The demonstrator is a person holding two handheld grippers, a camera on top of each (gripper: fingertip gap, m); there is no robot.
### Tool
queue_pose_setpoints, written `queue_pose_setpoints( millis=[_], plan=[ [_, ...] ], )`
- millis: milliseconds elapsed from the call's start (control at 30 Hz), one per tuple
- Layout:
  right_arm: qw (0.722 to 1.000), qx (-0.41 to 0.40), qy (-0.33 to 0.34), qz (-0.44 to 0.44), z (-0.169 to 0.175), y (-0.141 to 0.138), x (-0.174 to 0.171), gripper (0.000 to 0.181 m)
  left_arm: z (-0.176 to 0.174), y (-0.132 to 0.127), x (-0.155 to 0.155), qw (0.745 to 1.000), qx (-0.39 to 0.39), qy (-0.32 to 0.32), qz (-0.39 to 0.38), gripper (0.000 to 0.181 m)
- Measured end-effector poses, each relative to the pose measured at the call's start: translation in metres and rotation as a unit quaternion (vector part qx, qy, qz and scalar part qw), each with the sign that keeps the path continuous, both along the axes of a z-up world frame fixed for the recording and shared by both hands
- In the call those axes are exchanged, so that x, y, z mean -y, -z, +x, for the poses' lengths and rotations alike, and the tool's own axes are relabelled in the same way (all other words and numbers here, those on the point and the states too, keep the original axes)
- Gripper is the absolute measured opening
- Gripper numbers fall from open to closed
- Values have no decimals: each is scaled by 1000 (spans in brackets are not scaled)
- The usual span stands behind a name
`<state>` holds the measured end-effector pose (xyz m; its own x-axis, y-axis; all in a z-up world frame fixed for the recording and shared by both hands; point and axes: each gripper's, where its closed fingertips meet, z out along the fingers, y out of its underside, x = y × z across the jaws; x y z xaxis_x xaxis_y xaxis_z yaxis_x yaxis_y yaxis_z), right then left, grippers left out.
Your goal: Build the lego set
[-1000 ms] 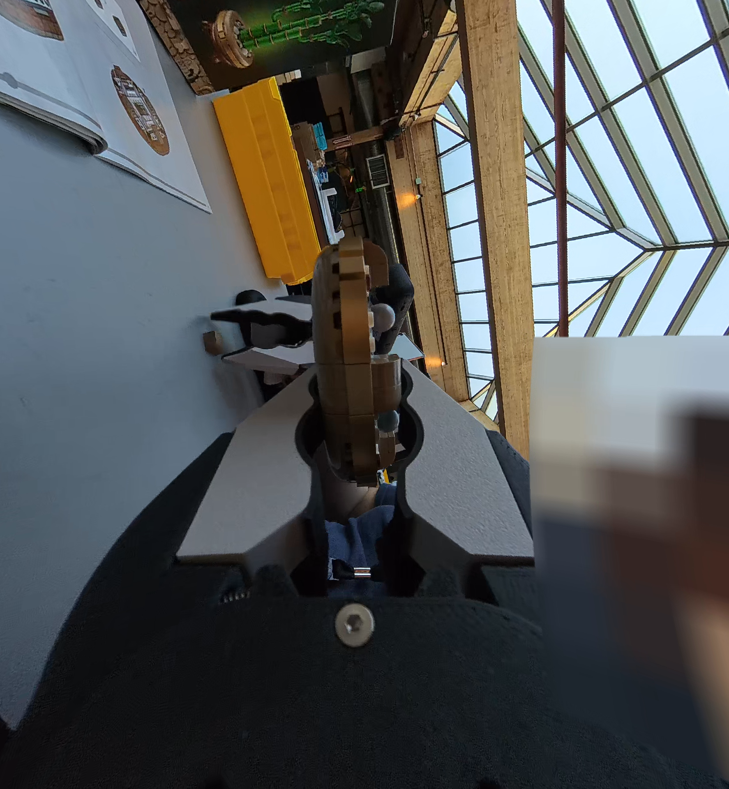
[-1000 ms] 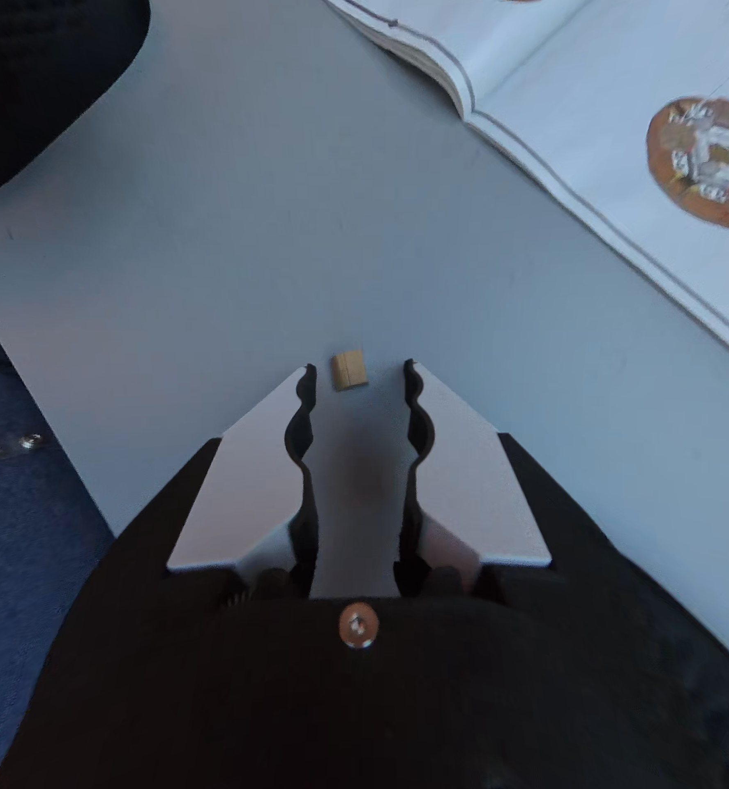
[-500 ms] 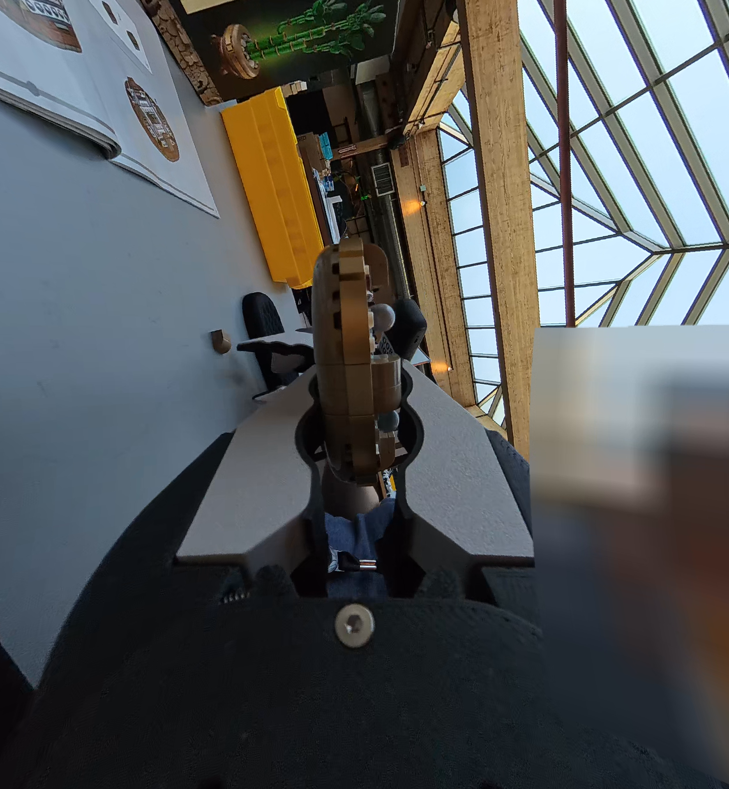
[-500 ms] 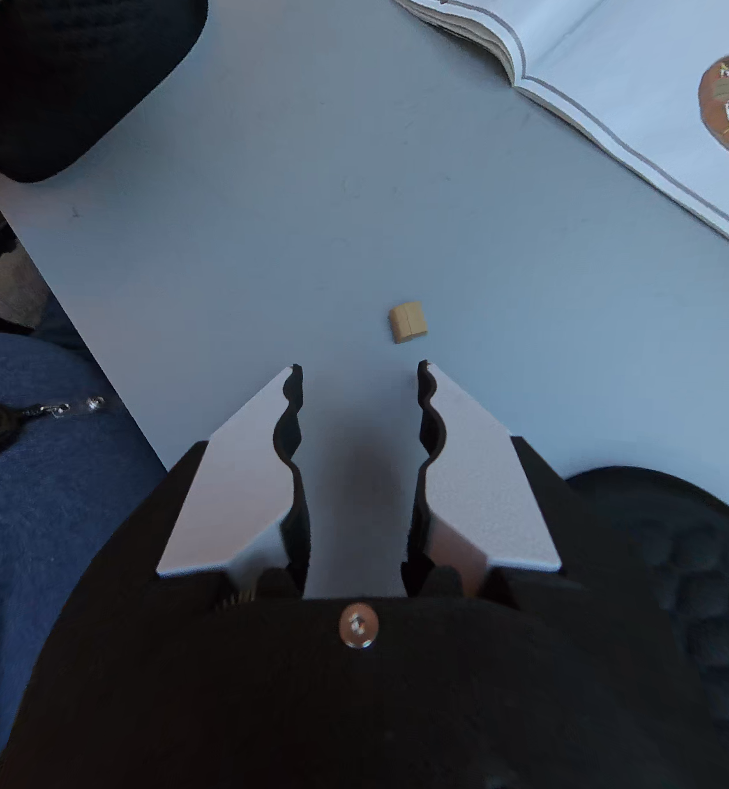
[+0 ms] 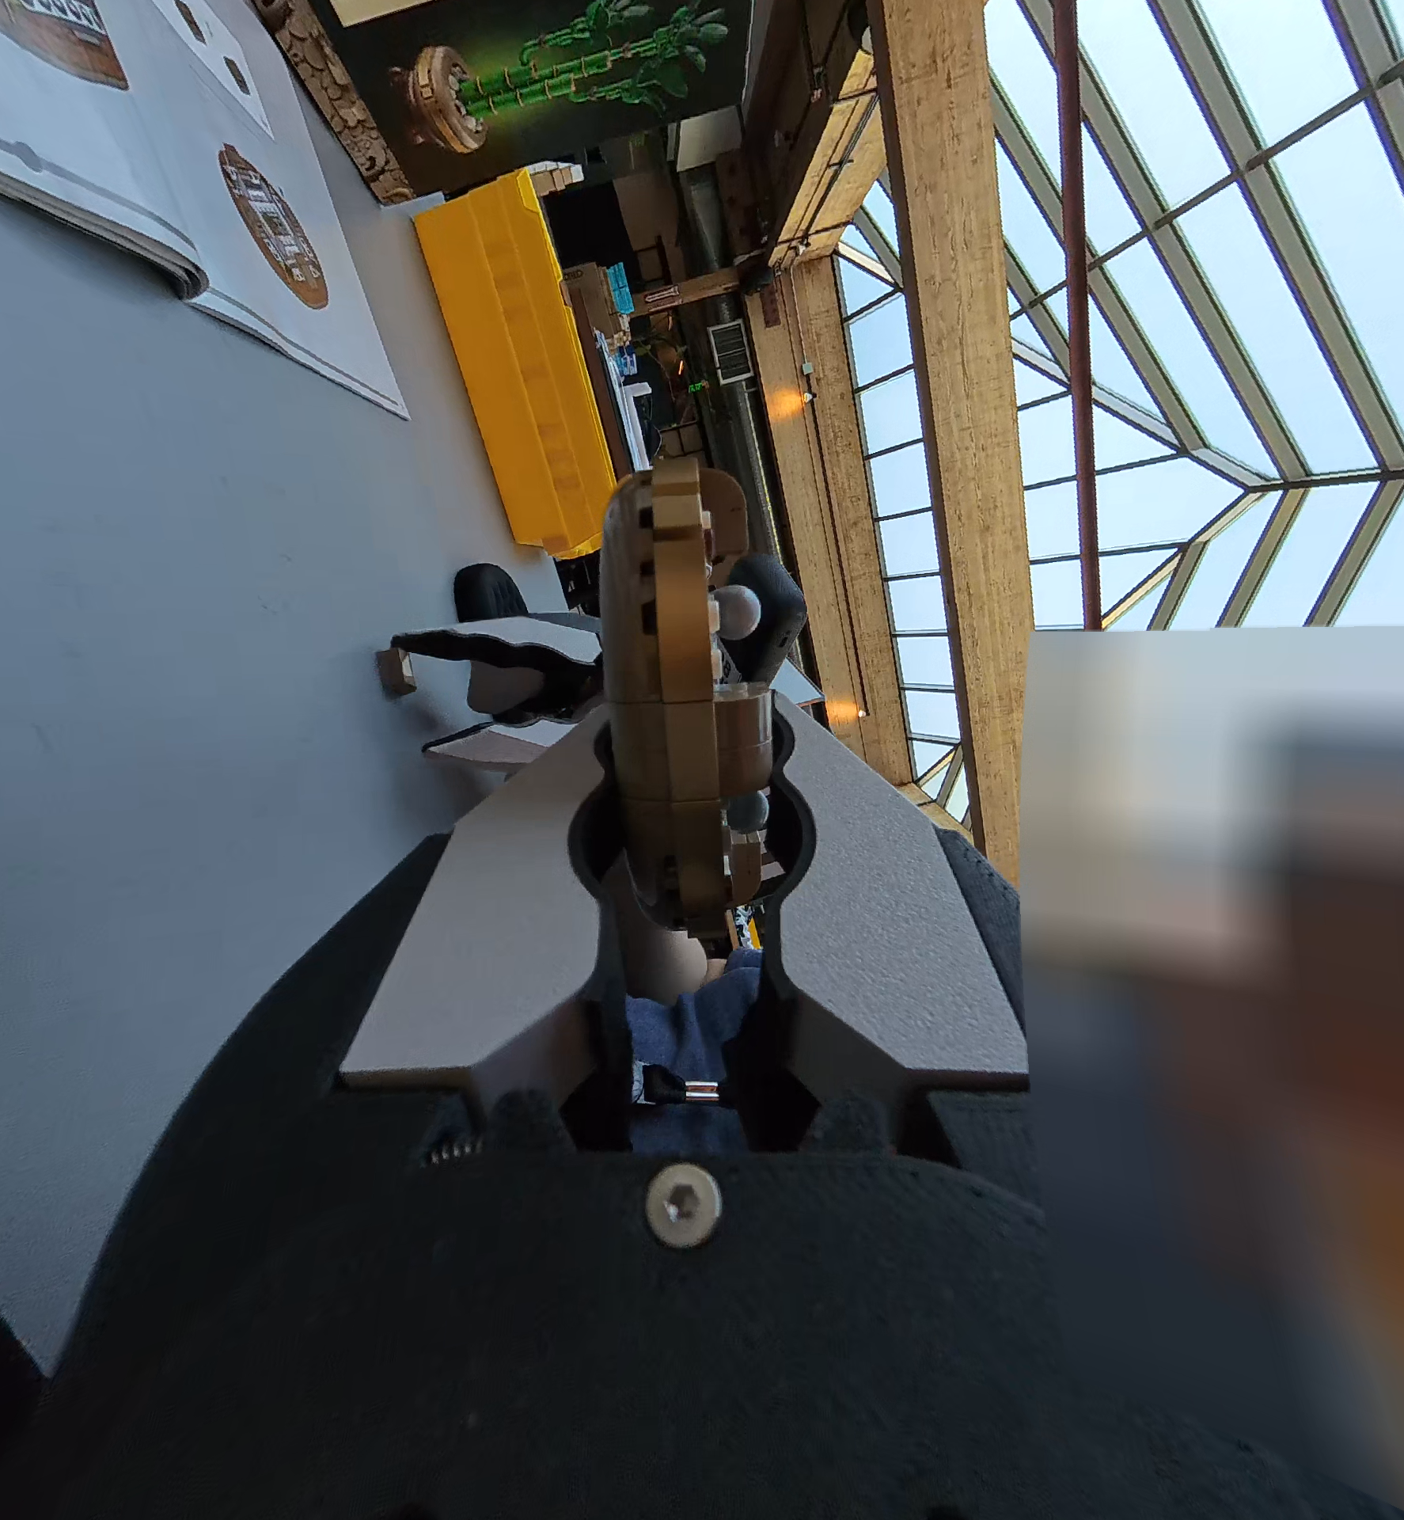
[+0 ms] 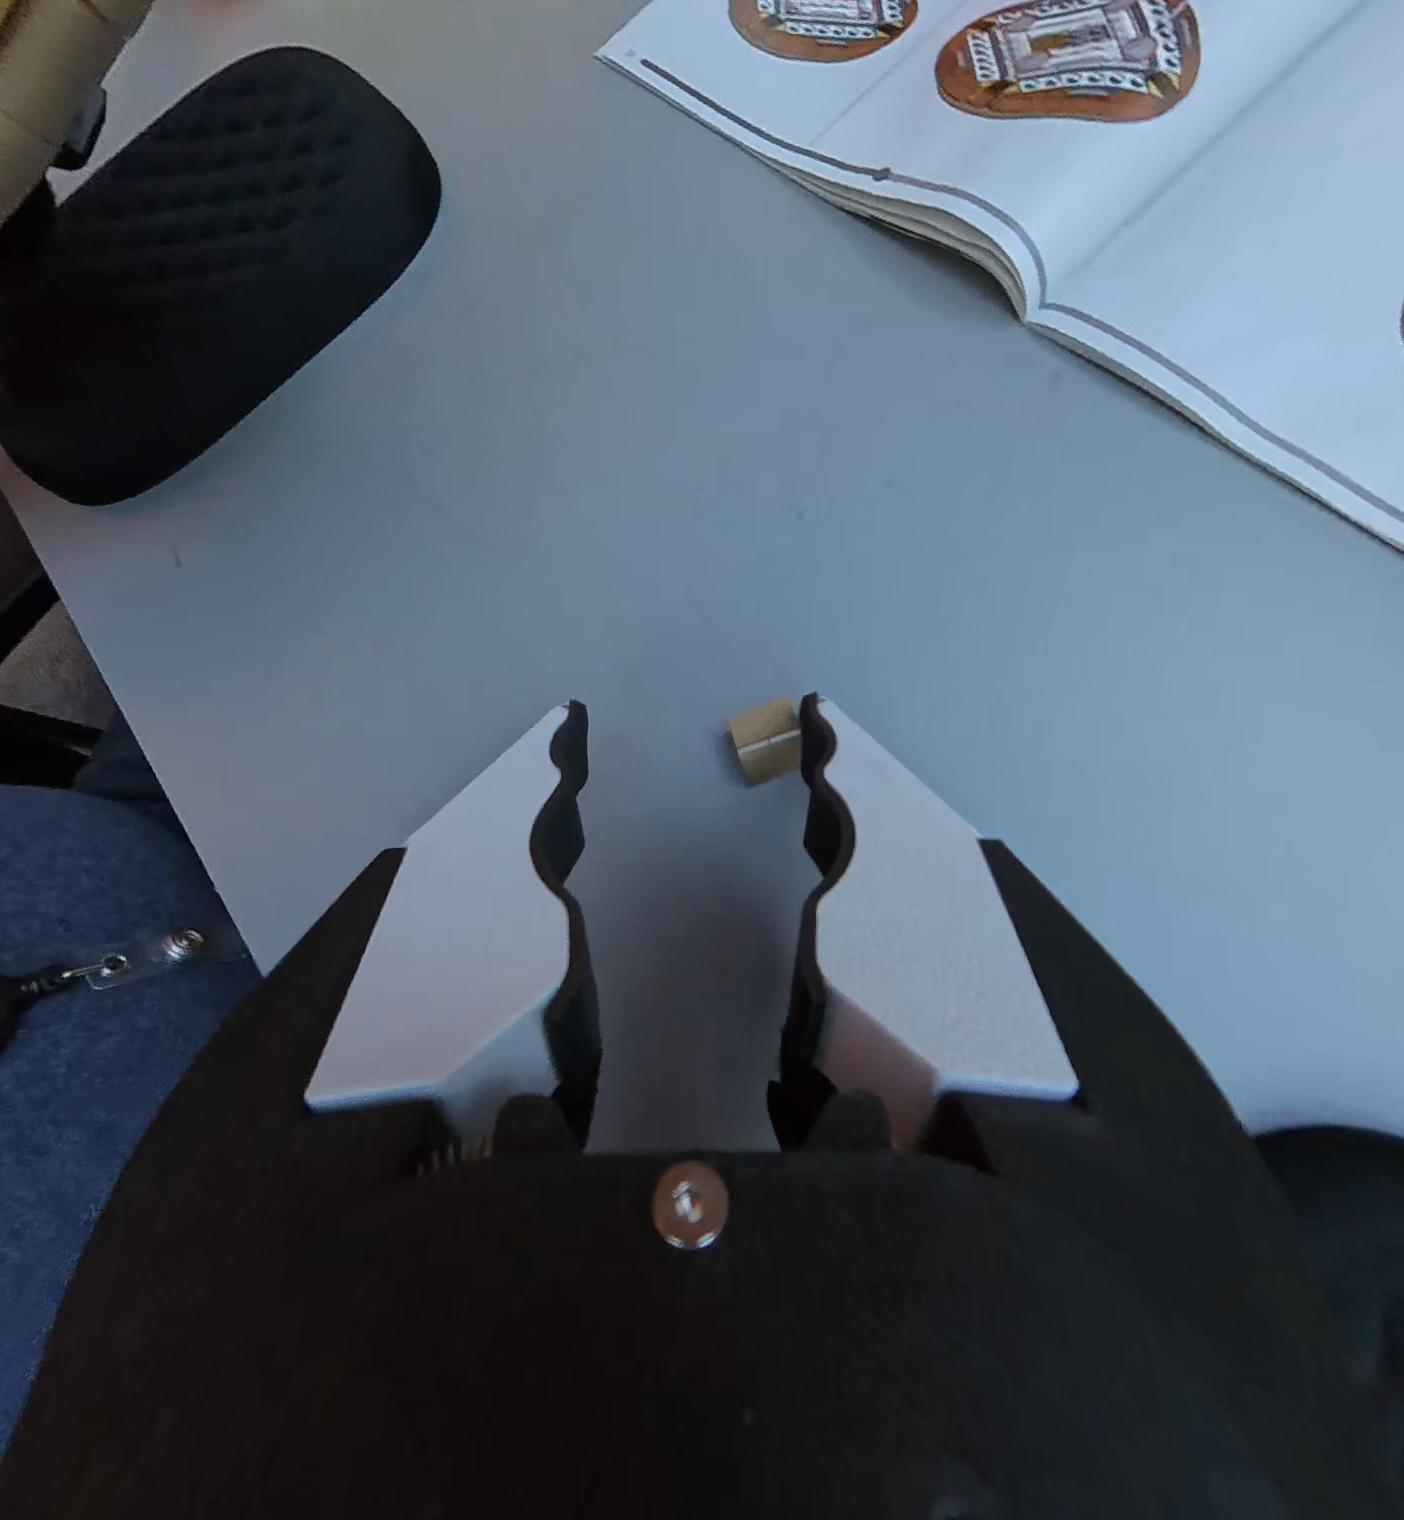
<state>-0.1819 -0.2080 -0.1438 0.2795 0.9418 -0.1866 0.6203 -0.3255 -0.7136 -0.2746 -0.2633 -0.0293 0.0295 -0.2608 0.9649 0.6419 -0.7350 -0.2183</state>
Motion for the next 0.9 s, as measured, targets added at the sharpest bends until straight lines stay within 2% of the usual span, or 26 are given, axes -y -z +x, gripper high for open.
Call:
queue_pose_setpoints(
  millis=[200,300,400,500,700,900],
  plan=[
    [994,43,-57,79,11,6,-8,46,3,1,2,1000,1,7,1,29],
    [991,28,-94,86,16,4,-11,40,5,4,3,1000,0,12,-3,29],
    [989,3,-134,56,13,-1,-4,39,5,8,2,1000,-6,10,-7,29],
    [988,20,-131,77,12,0,-13,37,7,12,1,1000,-11,8,-13,29],
    [983,47,-160,80,11,9,-9,30,8,19,0,999,-32,5,-22,29],
    [986,34,-147,68,8,7,-10,28,8,22,-2,999,-26,4,-28,29]
  ],
)
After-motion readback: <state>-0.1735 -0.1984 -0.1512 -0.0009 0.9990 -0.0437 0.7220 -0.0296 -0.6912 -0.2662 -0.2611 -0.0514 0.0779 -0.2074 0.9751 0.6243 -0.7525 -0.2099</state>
